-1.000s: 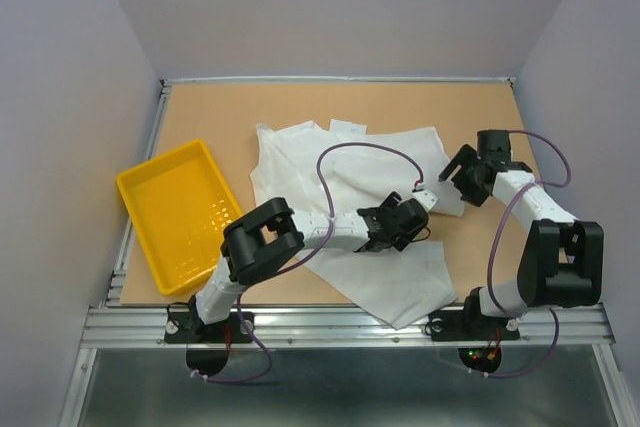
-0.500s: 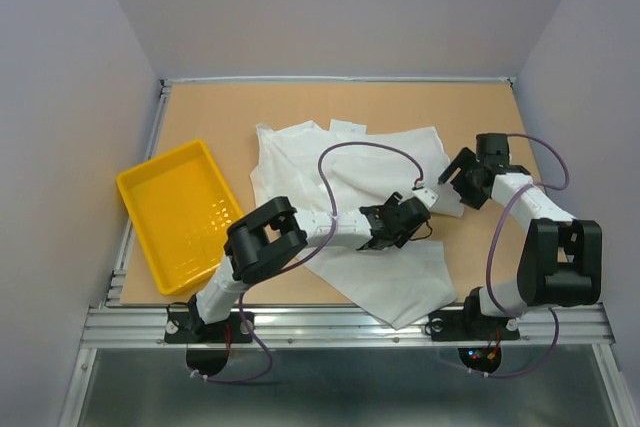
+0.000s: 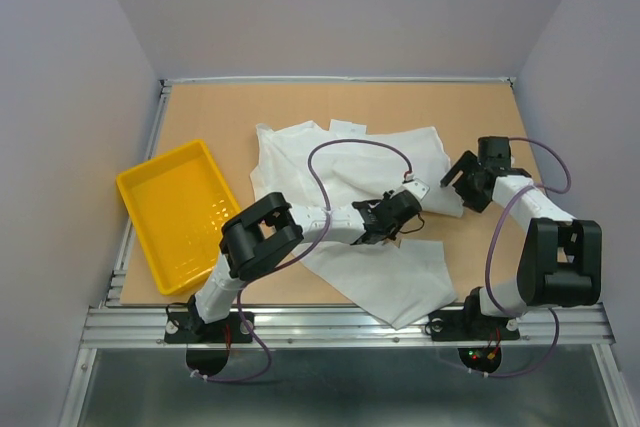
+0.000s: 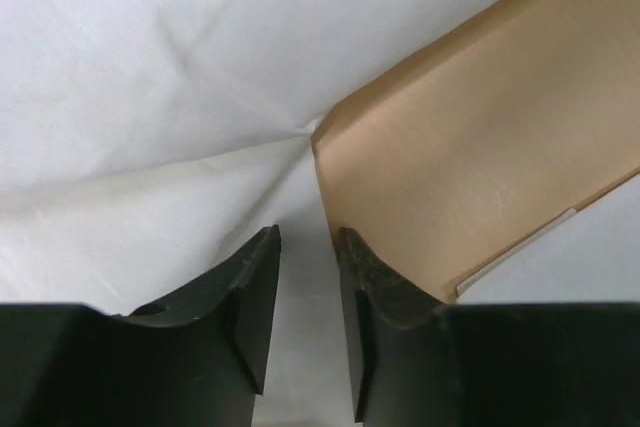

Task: Fold and stack the long sleeve shirts
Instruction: Flatten the shirt out

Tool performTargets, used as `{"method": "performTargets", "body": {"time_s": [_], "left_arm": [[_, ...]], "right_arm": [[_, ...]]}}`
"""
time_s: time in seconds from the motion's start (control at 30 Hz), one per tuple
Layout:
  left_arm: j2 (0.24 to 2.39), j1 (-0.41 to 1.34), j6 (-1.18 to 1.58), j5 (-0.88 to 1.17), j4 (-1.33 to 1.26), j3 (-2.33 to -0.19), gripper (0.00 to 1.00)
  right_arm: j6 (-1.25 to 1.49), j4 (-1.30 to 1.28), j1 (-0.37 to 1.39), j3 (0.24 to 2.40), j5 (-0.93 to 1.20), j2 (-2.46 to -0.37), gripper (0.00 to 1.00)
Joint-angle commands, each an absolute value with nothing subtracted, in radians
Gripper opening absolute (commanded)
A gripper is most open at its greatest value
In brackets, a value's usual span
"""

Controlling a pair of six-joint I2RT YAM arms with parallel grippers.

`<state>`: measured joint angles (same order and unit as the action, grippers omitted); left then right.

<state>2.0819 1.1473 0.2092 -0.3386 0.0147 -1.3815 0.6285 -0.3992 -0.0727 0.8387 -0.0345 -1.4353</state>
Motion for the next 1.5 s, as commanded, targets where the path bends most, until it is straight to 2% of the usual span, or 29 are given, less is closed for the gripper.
{"method": "performTargets", "body": {"time_s": [0.0, 0.03, 0.07, 0.1, 0.17, 0.23, 0.5, 0.63, 0.73, 0.77, 0.8, 0.83, 0.97, 1.17, 1.33, 1.47], "left_arm": [[2.083, 1.104, 0.176, -0.390, 0.160, -1.327, 0.34], [2.083, 1.104, 0.176, -0.385, 0.158, -1.325, 0.25], [2.082, 1.103, 0.175, -0.382, 0.158, -1.325, 0.20], [2.082, 1.101, 0.175, -0.379, 0.158, -1.327, 0.19], [2.080, 1.100, 0.170, -0.373, 0.156, -1.333, 0.05], [2.079, 1.100, 0.164, -0.364, 0.156, -1.338, 0.00], [2.023, 1.095, 0.158, -0.313, 0.161, -1.333, 0.00], [1.977, 1.085, 0.167, -0.275, 0.163, -1.318, 0.00], [1.927, 1.071, 0.175, -0.236, 0.166, -1.293, 0.00], [1.901, 1.063, 0.179, -0.223, 0.163, -1.278, 0.00], [1.888, 1.058, 0.178, -0.218, 0.164, -1.270, 0.00], [1.864, 1.054, 0.176, -0.206, 0.167, -1.263, 0.00], [1.806, 1.039, 0.152, -0.150, 0.199, -1.238, 0.00], [1.707, 1.008, 0.137, -0.075, 0.224, -1.209, 0.00], [1.707, 0.979, 0.141, -0.006, 0.271, -1.253, 0.00], [1.701, 0.963, 0.134, 0.072, 0.302, -1.310, 0.00]], "right_arm": [[0.621, -0.364, -0.092, 0.812, -0.051, -1.407, 0.82], [0.621, -0.365, -0.097, 0.805, -0.049, -1.401, 0.82], [0.623, -0.364, -0.098, 0.793, -0.049, -1.387, 0.82], [0.624, -0.364, -0.100, 0.787, -0.048, -1.382, 0.82], [0.626, -0.364, -0.100, 0.769, -0.034, -1.374, 0.82], [0.632, -0.359, -0.100, 0.753, -0.022, -1.371, 0.82], [0.672, -0.265, -0.103, 0.655, 0.047, -1.336, 0.81], [0.690, -0.195, -0.104, 0.632, 0.077, -1.364, 0.70], [0.699, -0.155, -0.104, 0.632, 0.110, -1.385, 0.53], [0.706, -0.146, -0.104, 0.635, 0.120, -1.393, 0.38], [0.707, -0.143, -0.104, 0.641, 0.121, -1.396, 0.30], [0.706, -0.143, -0.104, 0.658, 0.121, -1.397, 0.17], [0.667, -0.161, -0.104, 0.753, 0.085, -1.375, 0.01], [0.629, -0.264, -0.104, 0.928, 0.049, -1.402, 0.01], [0.591, -0.279, -0.104, 0.887, 0.116, -1.384, 0.02], [0.540, -0.284, -0.104, 0.839, 0.233, -1.391, 0.42]]}}
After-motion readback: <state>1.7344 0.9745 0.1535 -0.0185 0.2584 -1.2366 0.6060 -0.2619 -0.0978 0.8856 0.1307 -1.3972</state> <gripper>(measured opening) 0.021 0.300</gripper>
